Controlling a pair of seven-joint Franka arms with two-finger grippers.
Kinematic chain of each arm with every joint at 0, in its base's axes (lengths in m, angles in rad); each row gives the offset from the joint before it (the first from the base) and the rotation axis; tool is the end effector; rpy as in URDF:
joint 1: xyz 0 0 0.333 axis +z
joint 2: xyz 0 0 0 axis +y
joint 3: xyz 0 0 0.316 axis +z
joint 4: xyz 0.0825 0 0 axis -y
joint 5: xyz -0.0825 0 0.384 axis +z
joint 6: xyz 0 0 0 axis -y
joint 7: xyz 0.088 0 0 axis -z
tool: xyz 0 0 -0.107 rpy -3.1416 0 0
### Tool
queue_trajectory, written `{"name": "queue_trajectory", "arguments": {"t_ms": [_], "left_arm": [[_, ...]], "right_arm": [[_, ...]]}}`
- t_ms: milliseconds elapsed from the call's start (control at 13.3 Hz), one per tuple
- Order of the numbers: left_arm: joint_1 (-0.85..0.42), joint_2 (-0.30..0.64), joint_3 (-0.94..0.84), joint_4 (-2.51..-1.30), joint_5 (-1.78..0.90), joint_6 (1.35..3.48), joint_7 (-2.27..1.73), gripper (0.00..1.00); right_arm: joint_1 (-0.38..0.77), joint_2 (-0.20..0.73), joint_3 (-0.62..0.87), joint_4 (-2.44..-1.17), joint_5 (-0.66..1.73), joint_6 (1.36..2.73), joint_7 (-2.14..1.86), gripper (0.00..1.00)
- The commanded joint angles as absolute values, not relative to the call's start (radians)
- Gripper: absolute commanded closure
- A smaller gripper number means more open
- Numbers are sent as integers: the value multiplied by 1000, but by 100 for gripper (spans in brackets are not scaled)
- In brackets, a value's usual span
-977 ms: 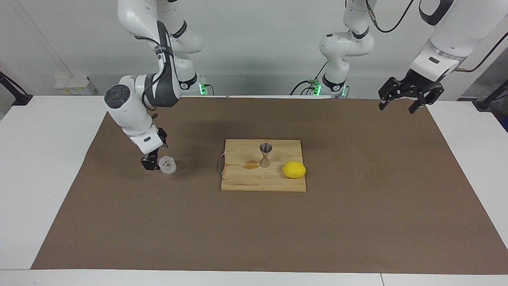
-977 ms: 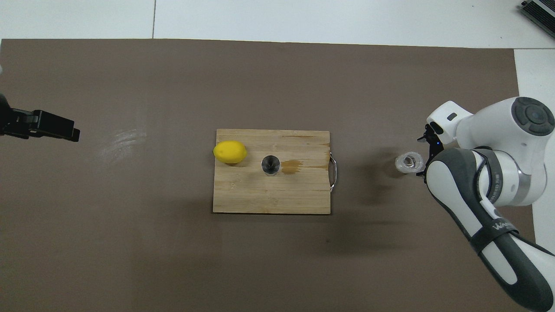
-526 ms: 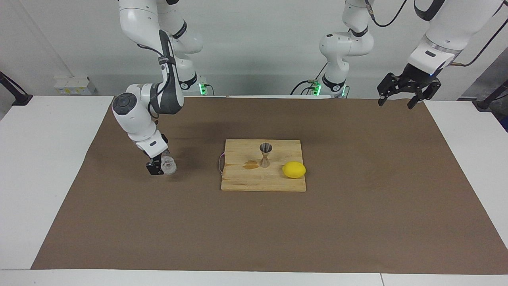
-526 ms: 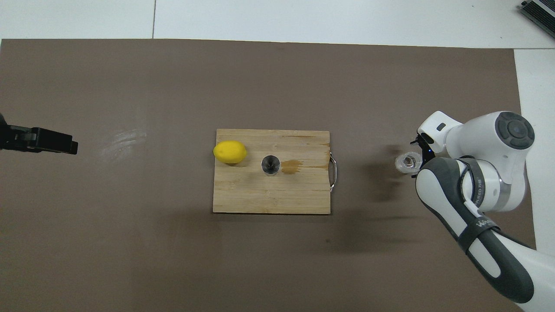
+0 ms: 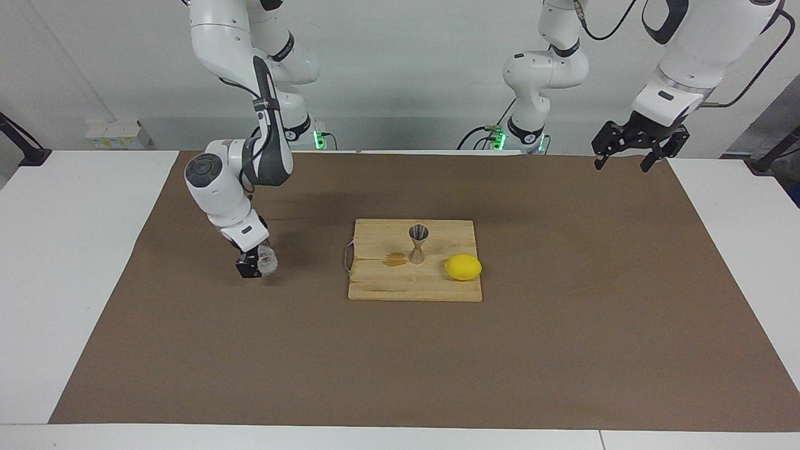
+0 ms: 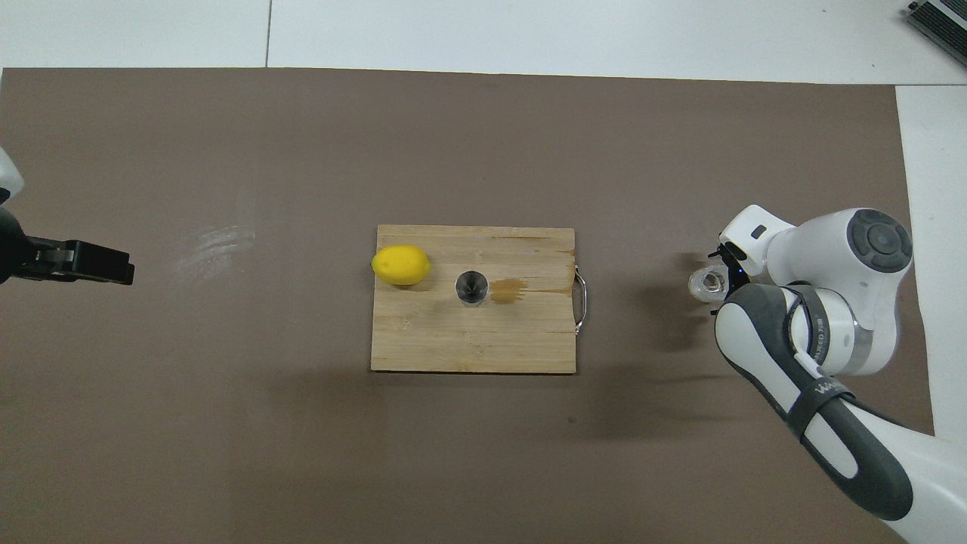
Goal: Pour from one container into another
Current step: 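Close the right gripper on the white cup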
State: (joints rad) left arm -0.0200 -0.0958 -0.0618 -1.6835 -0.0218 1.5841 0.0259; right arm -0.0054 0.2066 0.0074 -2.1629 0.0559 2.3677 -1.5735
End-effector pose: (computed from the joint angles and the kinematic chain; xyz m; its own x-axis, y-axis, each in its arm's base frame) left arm 0.5228 -0.0468 0.6240 0.9943 -0.1069 -0.0034 -0.1068 -0.9941 0.0160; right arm 0.5604 0.0017 0.3007 0.0355 0.9985 0.0405 0.9994 -0.0354 -0.0025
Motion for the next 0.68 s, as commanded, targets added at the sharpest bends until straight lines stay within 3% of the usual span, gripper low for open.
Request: {"name": "queue_trajectory", "arguments": {"t_ms": [0,225,301,601], "left_arm": [[-37,-104,-64,-1704,-2,1597,-5,0],[-32,-95,-66,-1684,-14,1577,-6,0],[-29,-92,-66,-1677,-15,1556,-6,0],[-28,-87,-66,-1677,-35,1575,-5,0]], "right_arm": [[-9,198,14,-2178,94,2388,-1608,29],[-6,198,12,-2175,94,2390,-1608,79],[-6,198,12,-2175,94,2390,-1606,87],[0,192,15,-2168,94,2387,-1601,87]]}}
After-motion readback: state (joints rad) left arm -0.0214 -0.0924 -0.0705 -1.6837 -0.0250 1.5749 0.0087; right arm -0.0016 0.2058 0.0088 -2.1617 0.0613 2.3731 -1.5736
